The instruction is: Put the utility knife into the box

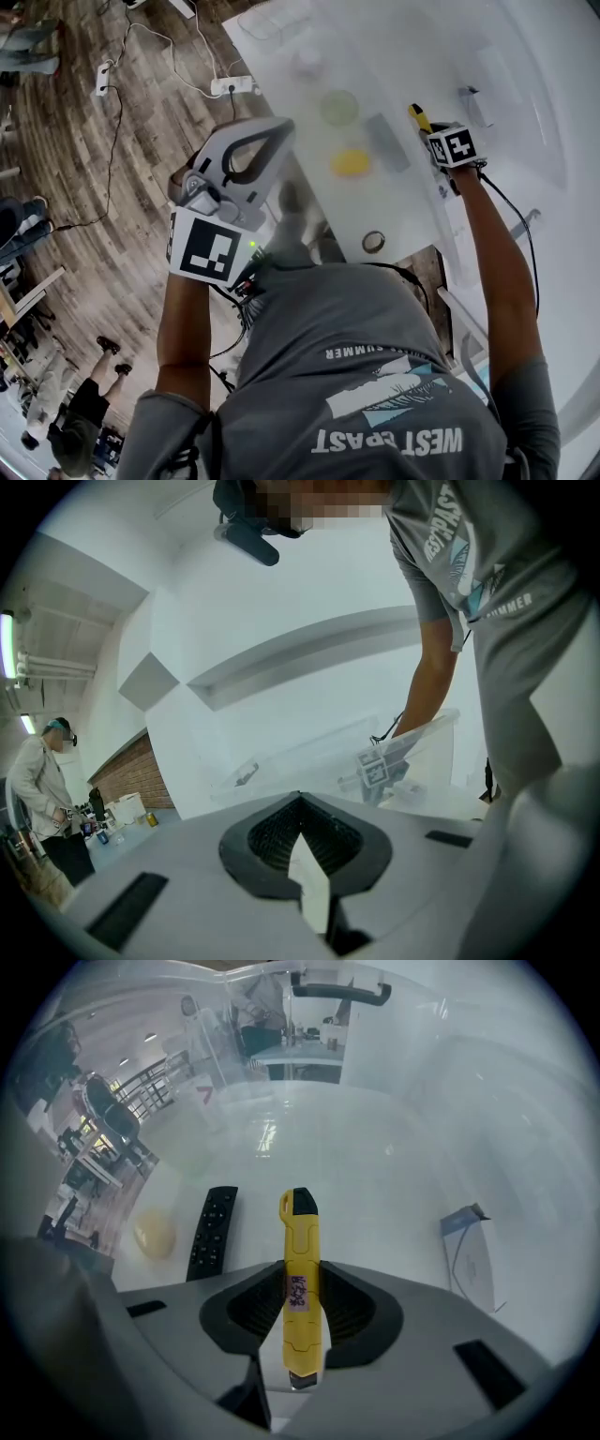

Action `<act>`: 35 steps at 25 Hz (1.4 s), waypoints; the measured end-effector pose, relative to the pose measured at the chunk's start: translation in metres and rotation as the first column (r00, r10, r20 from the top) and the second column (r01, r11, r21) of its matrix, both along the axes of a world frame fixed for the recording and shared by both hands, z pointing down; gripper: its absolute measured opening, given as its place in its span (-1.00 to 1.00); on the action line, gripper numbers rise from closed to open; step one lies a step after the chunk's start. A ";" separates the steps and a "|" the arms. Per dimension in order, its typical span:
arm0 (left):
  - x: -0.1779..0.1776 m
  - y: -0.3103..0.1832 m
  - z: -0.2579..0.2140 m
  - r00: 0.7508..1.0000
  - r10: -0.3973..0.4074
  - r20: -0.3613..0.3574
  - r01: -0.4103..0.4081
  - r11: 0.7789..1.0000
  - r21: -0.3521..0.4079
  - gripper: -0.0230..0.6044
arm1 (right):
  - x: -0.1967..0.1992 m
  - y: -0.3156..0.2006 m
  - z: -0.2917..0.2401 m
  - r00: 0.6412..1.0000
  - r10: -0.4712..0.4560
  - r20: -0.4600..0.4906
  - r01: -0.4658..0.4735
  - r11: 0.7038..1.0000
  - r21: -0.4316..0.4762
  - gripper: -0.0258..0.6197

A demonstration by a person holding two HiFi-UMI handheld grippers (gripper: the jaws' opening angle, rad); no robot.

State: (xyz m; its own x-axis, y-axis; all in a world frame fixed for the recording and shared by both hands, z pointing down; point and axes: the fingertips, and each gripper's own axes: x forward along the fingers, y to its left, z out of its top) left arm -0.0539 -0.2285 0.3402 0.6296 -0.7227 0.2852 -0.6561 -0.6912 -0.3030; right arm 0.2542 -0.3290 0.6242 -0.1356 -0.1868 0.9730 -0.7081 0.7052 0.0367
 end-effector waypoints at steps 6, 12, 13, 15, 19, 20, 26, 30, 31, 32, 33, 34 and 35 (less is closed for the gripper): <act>-0.004 -0.004 0.009 1.000 -0.008 0.005 0.008 1.000 -0.011 -0.90 | 0.009 -0.001 0.027 0.999 0.005 -0.037 -0.007 0.999 -0.035 -0.55; -0.005 -0.001 0.013 1.000 -0.011 0.010 0.011 1.000 -0.013 -0.90 | 0.013 0.000 0.038 0.999 0.022 -0.038 -0.023 0.999 -0.028 -0.55; -0.005 0.000 0.013 1.000 -0.011 0.012 0.011 1.000 -0.011 -0.90 | 0.013 0.000 0.038 0.999 0.020 -0.040 -0.021 0.999 -0.030 -0.55; -0.003 0.003 0.009 1.000 -0.009 0.013 0.009 1.000 -0.006 -0.90 | 0.014 0.003 0.036 0.999 0.013 -0.050 -0.015 0.999 -0.040 -0.54; -0.001 0.006 0.001 1.000 -0.006 0.013 0.006 1.000 0.004 -0.90 | 0.011 0.005 0.025 0.996 -0.031 -0.079 0.028 0.999 -0.039 -0.54; 0.000 0.007 0.001 1.000 -0.004 0.013 0.004 1.000 0.007 -0.90 | 0.009 0.003 0.021 0.996 -0.039 -0.079 0.037 0.999 -0.023 -0.54; 0.008 0.013 -0.005 1.000 0.012 0.016 -0.012 1.000 0.027 -0.90 | -0.015 -0.016 -0.037 0.998 -0.070 -0.008 0.070 0.987 0.146 -0.57; 0.021 0.020 -0.017 0.999 0.032 0.016 -0.033 0.998 0.045 -0.90 | -0.034 -0.023 -0.102 0.991 -0.103 0.081 0.074 0.950 0.304 -0.86; 0.025 0.022 -0.020 0.999 0.037 0.018 -0.038 0.998 0.048 -0.90 | -0.038 -0.022 -0.119 0.988 -0.117 0.105 0.075 0.937 0.340 -0.88; 0.029 0.025 -0.023 0.999 0.042 0.018 -0.043 0.998 0.051 -0.90 | -0.042 -0.019 -0.137 0.982 -0.133 0.131 0.075 0.925 0.373 -0.88; 0.034 0.028 -0.026 0.999 0.047 0.019 -0.048 0.997 0.054 -0.90 | -0.046 -0.015 -0.155 0.976 -0.149 0.158 0.074 0.911 0.406 -0.89; 0.038 0.030 -0.028 0.998 0.053 0.021 -0.054 0.997 0.058 -0.90 | -0.049 -0.011 -0.174 0.969 -0.165 0.185 0.070 0.897 0.437 -0.89; 0.042 0.032 -0.030 0.998 0.060 0.023 -0.062 0.996 0.062 -0.90 | -0.052 -0.005 -0.192 0.961 -0.181 0.210 0.064 0.881 0.468 -0.89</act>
